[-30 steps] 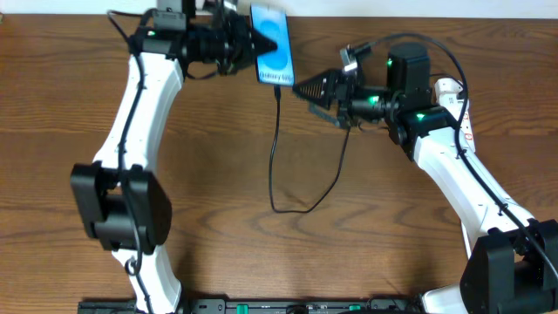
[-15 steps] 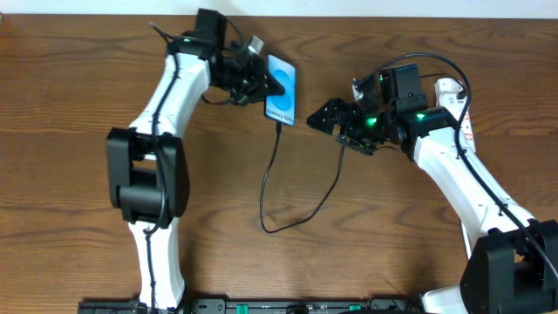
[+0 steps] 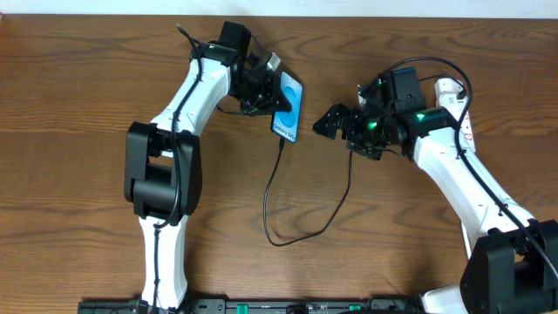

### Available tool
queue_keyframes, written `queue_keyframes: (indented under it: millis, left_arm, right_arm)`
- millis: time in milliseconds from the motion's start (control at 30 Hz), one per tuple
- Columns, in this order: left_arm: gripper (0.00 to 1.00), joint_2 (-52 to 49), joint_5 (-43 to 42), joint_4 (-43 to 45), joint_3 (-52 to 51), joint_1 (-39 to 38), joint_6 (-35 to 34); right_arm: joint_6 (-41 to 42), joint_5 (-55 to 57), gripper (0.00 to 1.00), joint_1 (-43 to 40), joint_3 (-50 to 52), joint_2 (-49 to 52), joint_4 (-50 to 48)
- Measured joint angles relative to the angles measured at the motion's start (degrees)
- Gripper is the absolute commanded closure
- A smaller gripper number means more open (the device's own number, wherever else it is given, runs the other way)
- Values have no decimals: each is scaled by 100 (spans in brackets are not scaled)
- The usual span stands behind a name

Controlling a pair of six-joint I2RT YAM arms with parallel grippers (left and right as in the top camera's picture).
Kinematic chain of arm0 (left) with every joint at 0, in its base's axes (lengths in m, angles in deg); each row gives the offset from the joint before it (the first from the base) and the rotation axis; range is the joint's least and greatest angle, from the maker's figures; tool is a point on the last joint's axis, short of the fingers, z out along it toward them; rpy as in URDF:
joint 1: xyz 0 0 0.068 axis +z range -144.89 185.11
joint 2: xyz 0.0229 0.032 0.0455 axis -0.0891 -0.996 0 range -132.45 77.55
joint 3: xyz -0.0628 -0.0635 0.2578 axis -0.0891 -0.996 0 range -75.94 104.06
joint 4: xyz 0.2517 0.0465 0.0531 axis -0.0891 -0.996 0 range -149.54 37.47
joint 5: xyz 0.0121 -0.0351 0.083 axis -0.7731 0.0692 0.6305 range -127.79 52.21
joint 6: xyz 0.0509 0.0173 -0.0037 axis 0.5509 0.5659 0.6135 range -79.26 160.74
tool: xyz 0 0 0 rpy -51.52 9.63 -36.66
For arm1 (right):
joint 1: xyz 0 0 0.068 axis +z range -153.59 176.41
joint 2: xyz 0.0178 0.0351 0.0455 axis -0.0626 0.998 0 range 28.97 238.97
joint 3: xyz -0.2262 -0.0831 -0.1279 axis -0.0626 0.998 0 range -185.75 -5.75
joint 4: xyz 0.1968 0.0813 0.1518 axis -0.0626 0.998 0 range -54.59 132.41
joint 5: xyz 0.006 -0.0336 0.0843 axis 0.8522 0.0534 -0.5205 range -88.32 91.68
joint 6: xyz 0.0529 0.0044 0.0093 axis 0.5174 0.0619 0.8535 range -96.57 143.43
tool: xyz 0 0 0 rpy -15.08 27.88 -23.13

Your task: Plug charger to phone and switch on socket

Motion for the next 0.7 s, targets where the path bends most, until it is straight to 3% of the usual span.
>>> queue_keyframes:
  millis: [367,700]
  left_arm:
    - [93,0,376,286,-225,-118,-11]
    - [93,0,1143,887,-466,-326,-835]
  right_arm:
    - [0,208,1,136,0,0,-35]
    - [0,236,1,173,0,0,-35]
